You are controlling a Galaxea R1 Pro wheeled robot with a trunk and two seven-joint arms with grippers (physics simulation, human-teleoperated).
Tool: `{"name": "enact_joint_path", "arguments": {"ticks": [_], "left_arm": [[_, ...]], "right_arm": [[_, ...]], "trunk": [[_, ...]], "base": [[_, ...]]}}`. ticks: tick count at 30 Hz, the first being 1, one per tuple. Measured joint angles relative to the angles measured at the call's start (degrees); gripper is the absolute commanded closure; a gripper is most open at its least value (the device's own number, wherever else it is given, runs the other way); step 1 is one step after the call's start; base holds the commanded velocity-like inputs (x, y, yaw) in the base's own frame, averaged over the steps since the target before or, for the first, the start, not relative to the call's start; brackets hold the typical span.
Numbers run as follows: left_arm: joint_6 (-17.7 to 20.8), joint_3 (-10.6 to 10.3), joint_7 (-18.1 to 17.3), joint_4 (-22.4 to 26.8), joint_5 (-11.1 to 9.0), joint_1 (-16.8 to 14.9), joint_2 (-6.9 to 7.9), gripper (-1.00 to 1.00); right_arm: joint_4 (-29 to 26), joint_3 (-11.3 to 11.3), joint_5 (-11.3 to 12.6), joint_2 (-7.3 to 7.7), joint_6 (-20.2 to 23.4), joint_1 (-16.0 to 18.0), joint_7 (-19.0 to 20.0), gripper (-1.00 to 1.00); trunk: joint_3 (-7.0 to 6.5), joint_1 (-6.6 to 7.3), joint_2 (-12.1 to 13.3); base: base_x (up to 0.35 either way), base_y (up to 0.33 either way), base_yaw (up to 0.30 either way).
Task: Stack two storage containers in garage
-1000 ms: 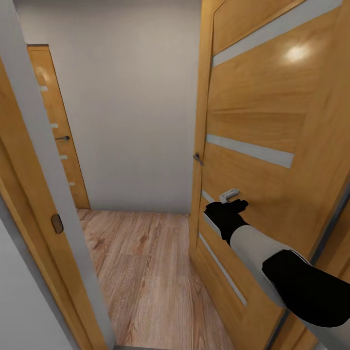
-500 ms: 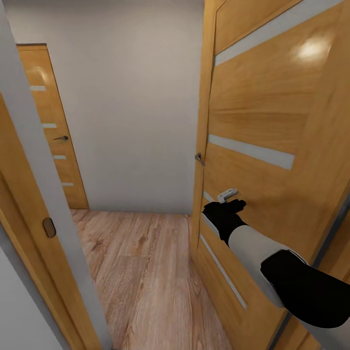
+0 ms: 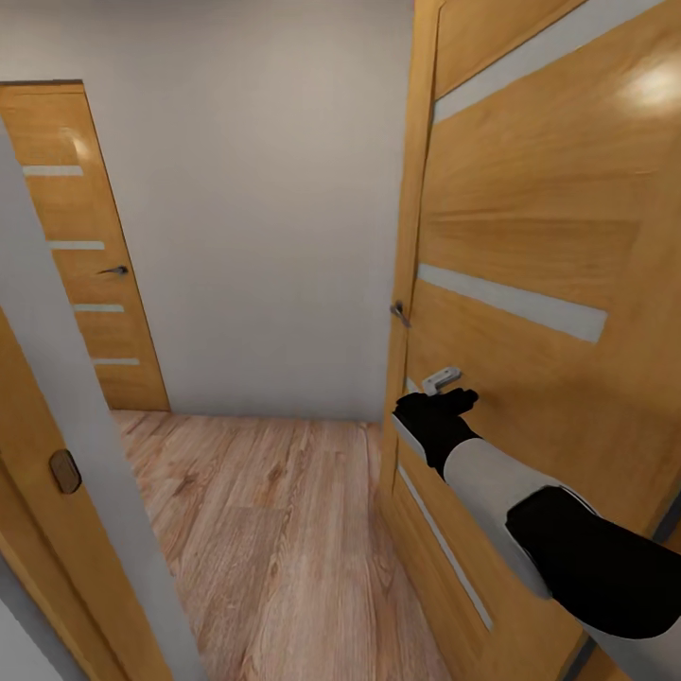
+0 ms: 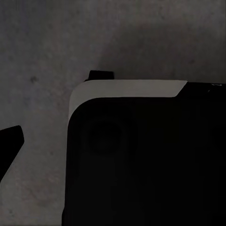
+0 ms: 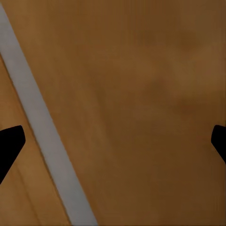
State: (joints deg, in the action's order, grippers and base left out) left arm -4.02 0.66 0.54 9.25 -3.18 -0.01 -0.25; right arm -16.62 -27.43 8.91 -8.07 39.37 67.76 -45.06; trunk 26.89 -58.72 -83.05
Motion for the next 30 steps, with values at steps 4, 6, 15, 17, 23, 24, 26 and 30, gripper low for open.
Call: {"name": "enact_joint_path", "arguments": {"ticks": [4, 6, 15, 17, 23, 24, 26, 30], "left_arm": [[0.0, 0.0, 0.07, -0.06, 0.0, 0.0, 0.0, -1.0], [0.0, 0.02, 0.08, -0.06, 0.0, 0.0, 0.0, -1.0], [0.0, 0.01, 0.09, -0.07, 0.0, 0.0, 0.0, -1.0], [0.0, 0.0, 0.09, -0.07, 0.0, 0.0, 0.0, -1.0], [0.0, 0.0, 0.09, -0.07, 0.0, 0.0, 0.0, -1.0], [0.0, 0.0, 0.09, -0.07, 0.0, 0.0, 0.0, -1.0], [0.0, 0.0, 0.09, -0.07, 0.0, 0.0, 0.0, -1.0], [0.0, 0.02, 0.09, -0.07, 0.0, 0.0, 0.0, -1.0]], "right_arm": [[-0.02, -0.26, 0.15, 0.61, -0.24, 0.01, 0.01, -1.0], [-0.03, -0.34, 0.19, 0.72, -0.31, 0.01, 0.03, -1.0], [-0.03, -0.42, 0.05, 1.08, -0.22, 0.01, -0.04, -1.0], [-0.03, -0.4, 0.0, 1.15, -0.13, 0.01, -0.07, -1.0], [-0.03, -0.45, -0.01, 1.4, -0.13, 0.01, -0.06, -1.0], [-0.04, -0.51, 0.04, 1.46, -0.21, 0.02, -0.05, -1.0], [-0.04, -0.49, 0.04, 1.55, -0.19, 0.02, -0.06, -1.0], [-0.04, -0.47, -0.03, 1.7, -0.13, 0.02, -0.08, -1.0]], "trunk": [[0.0, -0.01, 0.01], [0.0, -0.01, 0.01], [0.0, -0.01, 0.01], [0.0, -0.01, 0.01], [0.0, -0.01, 0.01], [0.0, -0.01, 0.01], [0.0, -0.01, 0.01], [0.0, -0.01, 0.01]], "base": [[0.013, 0.0, 0.0], [0.003, 0.0, 0.0], [0.0, 0.0, 0.0], [0.0, 0.0, 0.0], [0.0, 0.0, 0.0], [0.0, 0.0, 0.0], [0.0, 0.0, 0.0], [0.0, 0.0, 0.0]]}}
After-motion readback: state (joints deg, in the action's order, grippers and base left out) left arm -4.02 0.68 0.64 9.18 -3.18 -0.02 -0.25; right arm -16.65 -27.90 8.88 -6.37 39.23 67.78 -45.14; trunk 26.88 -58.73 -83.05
